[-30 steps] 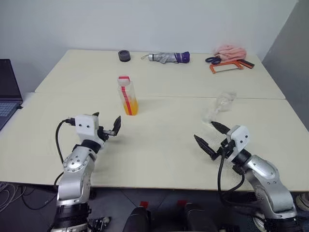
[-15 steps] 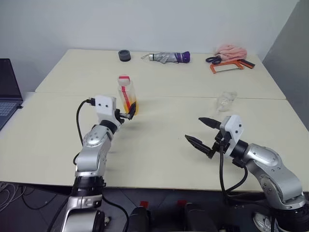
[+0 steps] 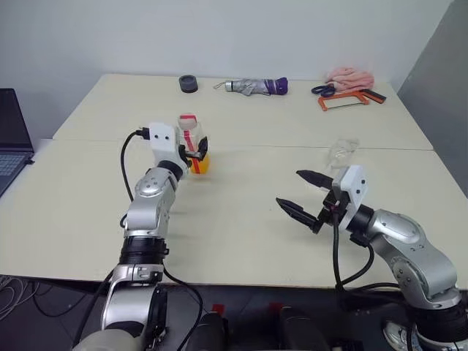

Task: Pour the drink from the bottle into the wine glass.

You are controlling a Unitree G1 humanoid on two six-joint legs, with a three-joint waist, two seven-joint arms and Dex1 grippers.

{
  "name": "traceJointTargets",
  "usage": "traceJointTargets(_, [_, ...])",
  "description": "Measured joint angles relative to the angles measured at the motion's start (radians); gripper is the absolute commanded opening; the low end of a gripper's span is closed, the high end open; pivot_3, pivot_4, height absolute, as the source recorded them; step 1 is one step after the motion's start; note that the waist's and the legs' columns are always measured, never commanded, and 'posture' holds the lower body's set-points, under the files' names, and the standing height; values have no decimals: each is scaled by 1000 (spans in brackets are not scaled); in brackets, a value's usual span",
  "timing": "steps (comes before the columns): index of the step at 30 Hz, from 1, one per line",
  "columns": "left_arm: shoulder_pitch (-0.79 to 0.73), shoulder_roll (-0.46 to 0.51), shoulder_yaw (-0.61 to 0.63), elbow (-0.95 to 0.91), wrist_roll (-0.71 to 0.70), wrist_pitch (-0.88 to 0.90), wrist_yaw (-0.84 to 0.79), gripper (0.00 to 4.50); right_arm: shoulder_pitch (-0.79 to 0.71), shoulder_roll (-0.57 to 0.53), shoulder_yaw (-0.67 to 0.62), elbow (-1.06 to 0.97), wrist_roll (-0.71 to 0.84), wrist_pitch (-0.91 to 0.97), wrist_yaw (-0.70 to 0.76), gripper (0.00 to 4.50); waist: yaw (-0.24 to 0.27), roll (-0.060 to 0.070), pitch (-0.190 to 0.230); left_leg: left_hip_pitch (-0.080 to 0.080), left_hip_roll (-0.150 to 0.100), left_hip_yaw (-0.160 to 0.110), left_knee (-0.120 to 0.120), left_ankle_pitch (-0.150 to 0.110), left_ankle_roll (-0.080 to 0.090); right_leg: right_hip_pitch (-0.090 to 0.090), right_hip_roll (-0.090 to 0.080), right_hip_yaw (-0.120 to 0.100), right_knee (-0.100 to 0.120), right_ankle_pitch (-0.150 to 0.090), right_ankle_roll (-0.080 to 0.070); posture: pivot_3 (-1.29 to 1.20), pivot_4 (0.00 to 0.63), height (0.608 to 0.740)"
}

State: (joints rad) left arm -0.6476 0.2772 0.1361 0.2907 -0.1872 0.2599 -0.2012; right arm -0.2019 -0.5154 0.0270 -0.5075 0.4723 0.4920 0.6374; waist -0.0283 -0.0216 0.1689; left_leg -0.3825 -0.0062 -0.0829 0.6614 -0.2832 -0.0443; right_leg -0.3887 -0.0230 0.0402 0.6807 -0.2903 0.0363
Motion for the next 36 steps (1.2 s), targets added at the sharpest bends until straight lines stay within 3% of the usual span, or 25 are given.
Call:
traceJointTargets(20, [-108, -8, -11, 122, 48, -25, 33, 4469, -87, 14, 7, 2, 24, 67, -9, 4500, 0, 0, 0, 0, 0, 0, 0, 0, 0, 0, 0, 0, 0, 0, 0, 0, 150, 740])
traceJointTargets(23, [-113, -7, -13, 137, 52, -28, 27, 3929, -92, 16, 5, 2, 27, 74, -11, 4500, 0, 0, 0, 0, 0, 0, 0, 0, 0, 0, 0, 0, 0, 0, 0, 0, 150, 740])
traceJointTargets(29, [-113, -7, -14, 143, 55, -27, 19, 2161, -92, 18, 3, 1, 43, 87, -20, 4500, 0, 0, 0, 0, 0, 0, 0, 0, 0, 0, 0, 0, 0, 0, 0, 0, 150, 740])
traceJointTargets(36, [-112, -7, -14, 142, 56, -26, 20, 2161, -94, 20, -4, 1, 55, 89, -30, 4500, 0, 0, 0, 0, 0, 0, 0, 0, 0, 0, 0, 0, 0, 0, 0, 0, 150, 740])
